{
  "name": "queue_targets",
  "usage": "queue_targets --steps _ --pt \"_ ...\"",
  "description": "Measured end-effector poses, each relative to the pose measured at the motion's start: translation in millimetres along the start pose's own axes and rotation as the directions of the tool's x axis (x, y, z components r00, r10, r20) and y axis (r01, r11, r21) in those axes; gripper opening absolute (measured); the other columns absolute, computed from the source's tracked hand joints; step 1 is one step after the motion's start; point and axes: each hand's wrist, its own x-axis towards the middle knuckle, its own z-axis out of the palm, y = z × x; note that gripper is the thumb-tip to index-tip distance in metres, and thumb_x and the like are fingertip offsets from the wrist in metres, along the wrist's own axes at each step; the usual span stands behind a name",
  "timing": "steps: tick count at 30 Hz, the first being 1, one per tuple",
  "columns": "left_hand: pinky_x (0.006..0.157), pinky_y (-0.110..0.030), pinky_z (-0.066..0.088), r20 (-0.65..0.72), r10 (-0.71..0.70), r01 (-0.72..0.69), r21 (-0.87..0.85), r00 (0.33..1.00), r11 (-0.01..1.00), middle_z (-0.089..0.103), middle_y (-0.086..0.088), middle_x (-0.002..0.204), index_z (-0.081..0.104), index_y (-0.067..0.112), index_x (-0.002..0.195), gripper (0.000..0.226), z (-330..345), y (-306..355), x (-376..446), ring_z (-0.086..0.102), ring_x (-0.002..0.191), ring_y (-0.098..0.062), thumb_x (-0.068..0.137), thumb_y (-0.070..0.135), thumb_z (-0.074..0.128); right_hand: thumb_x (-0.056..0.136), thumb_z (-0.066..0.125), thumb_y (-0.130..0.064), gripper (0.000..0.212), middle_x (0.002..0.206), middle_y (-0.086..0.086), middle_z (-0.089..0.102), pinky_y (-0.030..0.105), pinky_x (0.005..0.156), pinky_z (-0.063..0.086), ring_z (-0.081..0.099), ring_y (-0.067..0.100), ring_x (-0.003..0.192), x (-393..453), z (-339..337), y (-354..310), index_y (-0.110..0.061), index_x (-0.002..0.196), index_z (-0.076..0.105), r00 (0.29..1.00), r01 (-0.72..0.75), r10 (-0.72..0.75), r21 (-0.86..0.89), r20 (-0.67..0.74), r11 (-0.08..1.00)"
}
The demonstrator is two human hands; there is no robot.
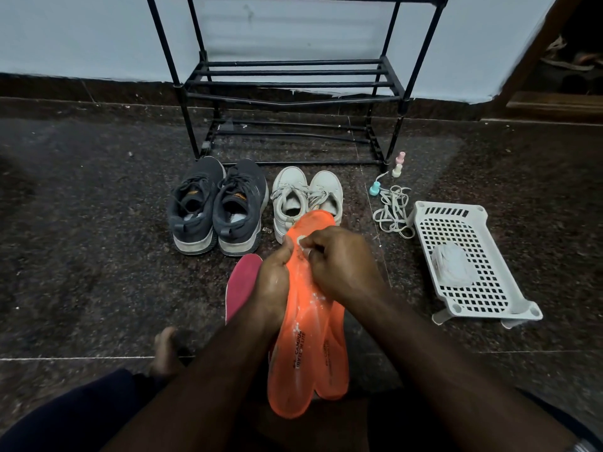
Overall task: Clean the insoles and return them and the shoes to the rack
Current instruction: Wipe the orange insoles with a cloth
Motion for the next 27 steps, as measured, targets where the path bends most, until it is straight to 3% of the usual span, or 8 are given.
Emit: queue_targets --steps 3,7,11,15,17,20,23,27 --pt "0.081 -0.041 0.056 0.017 0.028 -0.028 -0.002 0.999 1.000 0.072 -0.020 0.088 0.069 0.004 0.097 0.061 -9 7 5 0.071 0.081 -0.033 0.102 0.054 0.034 0.084 0.066 -0.012 0.022 0.102 -0.006 0.074 0.022 0.086 0.048 0.067 0.010 0.095 -5 -3 -4 -0.022 0.100 0.077 0.993 -0.049 0.039 0.087 0.114 0.995" --pt "0.109 -0.054 0.038 0.094 -0.037 0.040 -0.024 0.995 0.999 0.069 -0.022 0.116 0.076 0.005 0.109 0.070 -8 4 1 0.066 0.106 -0.038 0.100 0.059 0.032 0.085 0.067 -0.010 0.020 0.100 0.002 0.073 0.016 0.083 0.040 0.066 0.017 0.094 13 -16 5 -0.016 0.101 0.076 0.988 -0.050 0.061 0.081 -0.142 0.995" --pt "0.103 -0.050 0.043 0.087 -0.014 0.019 -0.054 0.996 0.998 0.069 -0.022 0.112 0.072 0.004 0.112 0.065 -6 3 0 0.067 0.104 -0.036 0.101 0.055 0.034 0.085 0.065 -0.009 0.021 0.103 0.003 0.073 0.021 0.088 0.043 0.066 0.018 0.096 6 -8 -2 -0.015 0.101 0.076 0.997 -0.039 0.042 0.051 -0.060 0.998" --pt "0.094 -0.046 0.047 0.057 0.010 -0.007 -0.055 0.998 0.998 0.070 -0.021 0.094 0.070 0.002 0.098 0.061 -7 7 2 0.069 0.090 -0.034 0.100 0.054 0.038 0.086 0.067 -0.015 0.018 0.099 -0.005 0.074 0.019 0.084 0.047 0.066 0.008 0.090 -8 0 -9 -0.020 0.100 0.076 0.996 -0.050 0.039 0.133 0.084 0.990" --pt "0.091 -0.045 0.048 0.063 0.005 -0.001 -0.058 0.998 0.998 0.071 -0.021 0.093 0.075 0.002 0.094 0.065 -7 7 2 0.071 0.086 -0.034 0.100 0.054 0.037 0.085 0.067 -0.012 0.017 0.094 -0.005 0.074 0.018 0.079 0.048 0.065 0.007 0.084 -4 -5 -6 -0.020 0.097 0.077 0.998 -0.057 0.049 0.176 0.046 0.983" --pt "0.099 -0.051 0.046 0.127 -0.040 0.050 -0.079 0.991 0.996 0.071 -0.022 0.111 0.075 0.002 0.107 0.069 -4 5 -2 0.071 0.096 -0.037 0.102 0.056 0.033 0.084 0.066 -0.008 0.016 0.093 -0.001 0.073 0.016 0.078 0.041 0.065 0.013 0.086 11 -16 3 -0.016 0.094 0.076 0.986 -0.041 0.062 0.133 -0.157 0.990" --pt "0.097 -0.048 0.048 0.127 -0.043 0.051 -0.057 0.991 0.997 0.071 -0.021 0.109 0.071 0.003 0.112 0.064 -7 4 0 0.071 0.097 -0.035 0.101 0.054 0.034 0.084 0.066 -0.010 0.017 0.095 -0.002 0.073 0.018 0.079 0.042 0.066 0.014 0.088 9 -12 5 -0.018 0.096 0.075 0.995 -0.028 0.034 0.069 -0.096 0.997" --pt "0.084 -0.041 0.056 0.130 -0.015 0.021 -0.045 0.991 0.999 0.074 -0.019 0.095 0.080 0.003 0.088 0.072 -10 6 5 0.074 0.086 -0.031 0.102 0.053 0.030 0.082 0.068 -0.010 0.018 0.093 -0.003 0.073 0.014 0.076 0.041 0.064 0.011 0.086 -4 -5 0 -0.018 0.096 0.076 0.998 0.047 -0.045 0.056 -0.037 0.997"
